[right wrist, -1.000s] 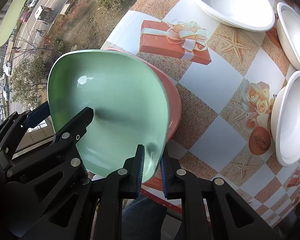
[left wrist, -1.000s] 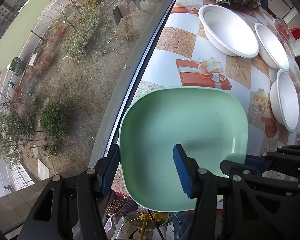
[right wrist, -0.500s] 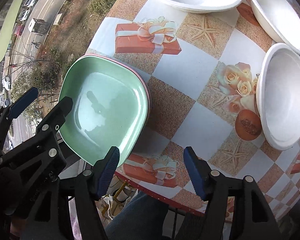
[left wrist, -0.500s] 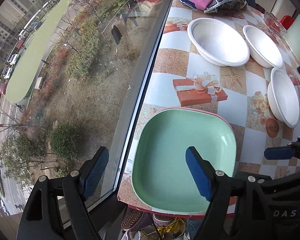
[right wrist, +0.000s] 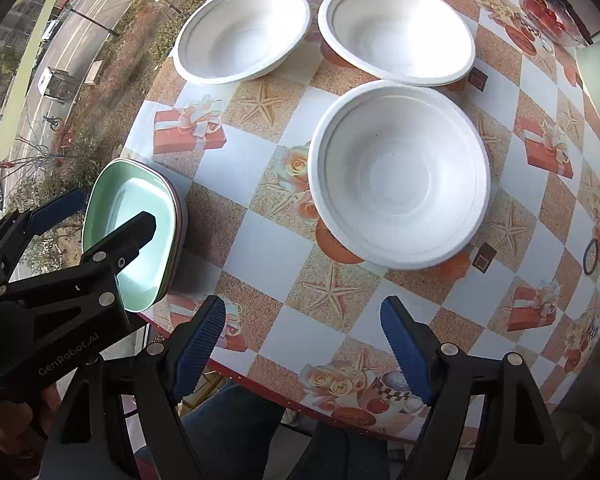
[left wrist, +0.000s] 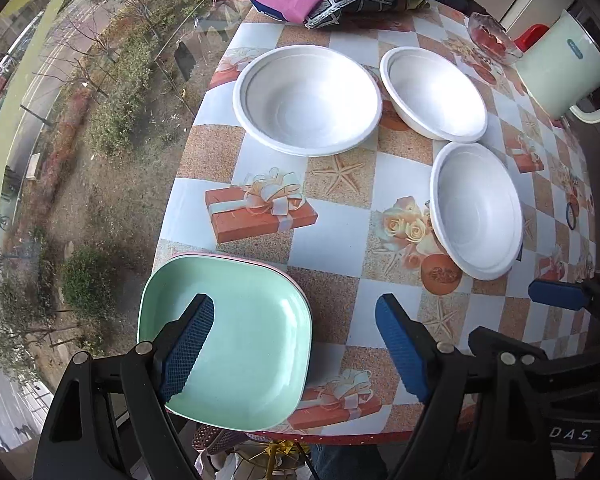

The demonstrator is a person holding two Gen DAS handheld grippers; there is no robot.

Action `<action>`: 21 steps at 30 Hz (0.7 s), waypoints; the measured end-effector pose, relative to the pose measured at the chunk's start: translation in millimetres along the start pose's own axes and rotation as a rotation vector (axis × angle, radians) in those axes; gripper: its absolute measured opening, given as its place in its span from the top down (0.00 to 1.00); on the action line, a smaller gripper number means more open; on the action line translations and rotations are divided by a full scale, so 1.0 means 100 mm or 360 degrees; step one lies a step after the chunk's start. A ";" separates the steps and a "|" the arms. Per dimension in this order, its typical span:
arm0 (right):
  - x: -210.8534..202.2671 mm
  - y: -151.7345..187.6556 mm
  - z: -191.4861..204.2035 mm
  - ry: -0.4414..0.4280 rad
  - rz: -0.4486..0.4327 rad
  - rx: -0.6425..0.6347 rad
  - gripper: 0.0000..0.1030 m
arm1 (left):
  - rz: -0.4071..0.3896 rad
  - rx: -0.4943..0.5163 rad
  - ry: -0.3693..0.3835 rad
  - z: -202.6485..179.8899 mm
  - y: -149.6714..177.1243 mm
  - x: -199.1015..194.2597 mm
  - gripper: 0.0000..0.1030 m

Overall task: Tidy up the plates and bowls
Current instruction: 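Move the right gripper over to a white bowl's rim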

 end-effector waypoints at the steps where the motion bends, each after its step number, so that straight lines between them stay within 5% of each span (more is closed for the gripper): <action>1: 0.00 -0.04 -0.12 0.0009 0.0001 0.0052 0.21 | 0.0008 -0.0001 0.0028 -0.09 -0.04 0.02 0.17; 9: 0.31 -0.28 -0.83 0.0097 0.0076 0.0264 0.21 | 0.0160 -0.0024 0.0063 -0.50 -0.32 0.49 0.17; 21: 0.74 -0.85 -0.93 0.0090 0.0086 0.0219 0.21 | 0.0217 -0.0121 0.0107 -0.64 -0.58 1.01 0.17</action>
Point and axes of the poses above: each gripper's, at about its wrist camera, not at the fingertips, and x roughly the way its jaws point, z to its left, y to its underside, the point moved 9 cm from there along x, roughly the way its jaws point, and after that the axes turned 14 degrees about y, right-handed, at the moved point
